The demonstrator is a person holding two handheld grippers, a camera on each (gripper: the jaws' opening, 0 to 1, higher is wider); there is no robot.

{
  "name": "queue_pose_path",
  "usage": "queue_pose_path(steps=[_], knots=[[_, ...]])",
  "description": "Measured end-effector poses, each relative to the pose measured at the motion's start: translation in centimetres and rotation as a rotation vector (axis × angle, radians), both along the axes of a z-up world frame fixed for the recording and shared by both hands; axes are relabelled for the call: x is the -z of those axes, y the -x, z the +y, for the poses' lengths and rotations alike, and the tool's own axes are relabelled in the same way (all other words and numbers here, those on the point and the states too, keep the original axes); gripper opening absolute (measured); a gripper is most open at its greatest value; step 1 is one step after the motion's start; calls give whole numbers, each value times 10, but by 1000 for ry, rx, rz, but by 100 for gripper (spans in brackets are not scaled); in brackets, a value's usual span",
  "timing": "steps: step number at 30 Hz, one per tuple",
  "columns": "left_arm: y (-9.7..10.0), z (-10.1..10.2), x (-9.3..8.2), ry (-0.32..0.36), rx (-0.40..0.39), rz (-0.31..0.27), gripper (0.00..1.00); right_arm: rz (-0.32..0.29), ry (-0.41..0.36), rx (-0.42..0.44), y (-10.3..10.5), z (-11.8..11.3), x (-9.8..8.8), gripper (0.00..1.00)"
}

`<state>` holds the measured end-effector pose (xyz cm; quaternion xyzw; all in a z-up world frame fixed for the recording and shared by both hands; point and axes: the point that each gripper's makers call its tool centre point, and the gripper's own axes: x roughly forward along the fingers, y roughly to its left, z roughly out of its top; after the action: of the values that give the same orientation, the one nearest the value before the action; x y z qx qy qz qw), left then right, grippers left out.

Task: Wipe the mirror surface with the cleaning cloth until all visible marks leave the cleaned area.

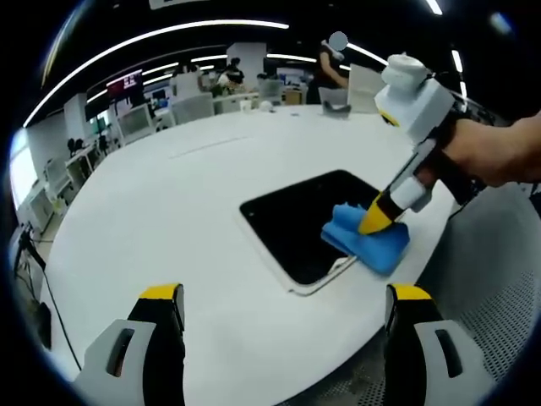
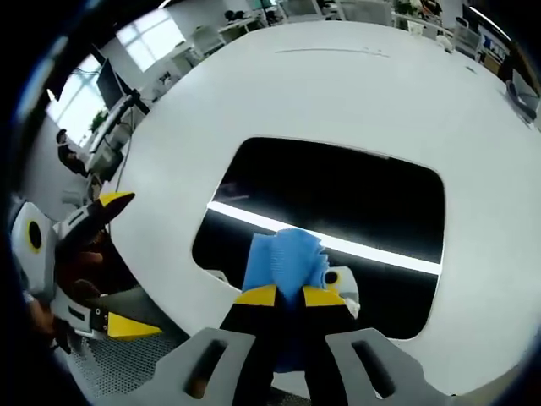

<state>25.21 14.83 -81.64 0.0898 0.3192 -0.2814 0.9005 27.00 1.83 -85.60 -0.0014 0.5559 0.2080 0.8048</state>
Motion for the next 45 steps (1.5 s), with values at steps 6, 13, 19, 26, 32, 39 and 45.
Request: queue_pose_path(steps=[6,13,19,26,32,39,45], knots=[[0,0,0,4,-3,-1,99,0,-2,-9,0,9,0,4],[0,0,-1,7,-4,-3,99,-10,-4,-22,-1,18,0,4],[1,-2,0,6,12,-2,99,-9,-5,-40,-1,29,0,4],[1,-1,0,8,8,-2,99,-13,-7,-58,-3,42,0,4],[0,0,-1,13,1,-4,99,-16,-14,-65,-4,50,-1,4],[0,-1,-1,13,3,-4,99,-23,-23,-77,-6,59,-1,4],[1,-1,0,10,6,0,99,-20,-29,-84,-6,63,-1,4]])
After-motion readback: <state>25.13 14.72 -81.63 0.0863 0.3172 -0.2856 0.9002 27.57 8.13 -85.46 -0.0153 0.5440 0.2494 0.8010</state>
